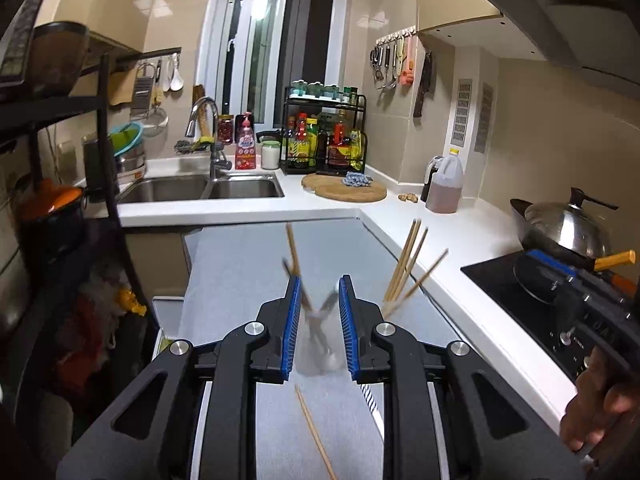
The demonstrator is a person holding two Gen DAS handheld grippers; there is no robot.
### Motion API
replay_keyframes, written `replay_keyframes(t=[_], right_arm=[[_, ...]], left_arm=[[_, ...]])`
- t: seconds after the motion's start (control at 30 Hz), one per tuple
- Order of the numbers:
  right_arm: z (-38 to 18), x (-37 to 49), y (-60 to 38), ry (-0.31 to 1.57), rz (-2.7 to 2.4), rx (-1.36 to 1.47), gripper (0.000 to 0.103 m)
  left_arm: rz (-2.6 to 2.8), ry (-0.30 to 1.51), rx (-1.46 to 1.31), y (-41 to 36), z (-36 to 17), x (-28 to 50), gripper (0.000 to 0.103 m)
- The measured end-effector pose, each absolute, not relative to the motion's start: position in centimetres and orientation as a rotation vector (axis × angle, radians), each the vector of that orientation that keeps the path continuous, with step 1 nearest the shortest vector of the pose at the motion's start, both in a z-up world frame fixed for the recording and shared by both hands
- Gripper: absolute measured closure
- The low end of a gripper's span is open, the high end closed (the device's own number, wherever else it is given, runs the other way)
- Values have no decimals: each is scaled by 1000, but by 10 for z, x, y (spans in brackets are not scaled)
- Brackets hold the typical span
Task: Organize utensils
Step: 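Lower the left tool onto the chopstick while the right tool lowers onto the white spoon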
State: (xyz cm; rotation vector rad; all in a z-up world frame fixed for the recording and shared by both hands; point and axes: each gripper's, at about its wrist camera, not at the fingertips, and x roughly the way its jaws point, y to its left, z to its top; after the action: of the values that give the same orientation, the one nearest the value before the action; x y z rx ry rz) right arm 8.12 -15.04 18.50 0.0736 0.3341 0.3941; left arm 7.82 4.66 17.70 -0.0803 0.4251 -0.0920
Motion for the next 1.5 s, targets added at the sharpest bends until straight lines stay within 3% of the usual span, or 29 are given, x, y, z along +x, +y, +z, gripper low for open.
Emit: replay_keyframes(t=[0.1,0.4,0.53,1.2,1.3,1.33,1.5], right_arm=[[170,59,-156,331,402,91,98],[75,20,-162,464,421,143,98],[35,18,-158,551,428,148,98],[-5,22,-141,644,425,138,94],[-7,26,-138,661,426,137,92],[-9,27,-137,668,427,139,90],[-14,35,-123,717,445,147,74]], left_arm=[[-65,435,-88,48,148,56,83],[-18,594,-145,29,18,9,83],[-14,636,-121,11,-9,1,83],[23,695,-48,-5,-35,-2,83],[29,698,-43,-4,-34,-1,85],[34,698,-38,-4,-35,-1,95],[59,702,-57,3,-34,-2,97]])
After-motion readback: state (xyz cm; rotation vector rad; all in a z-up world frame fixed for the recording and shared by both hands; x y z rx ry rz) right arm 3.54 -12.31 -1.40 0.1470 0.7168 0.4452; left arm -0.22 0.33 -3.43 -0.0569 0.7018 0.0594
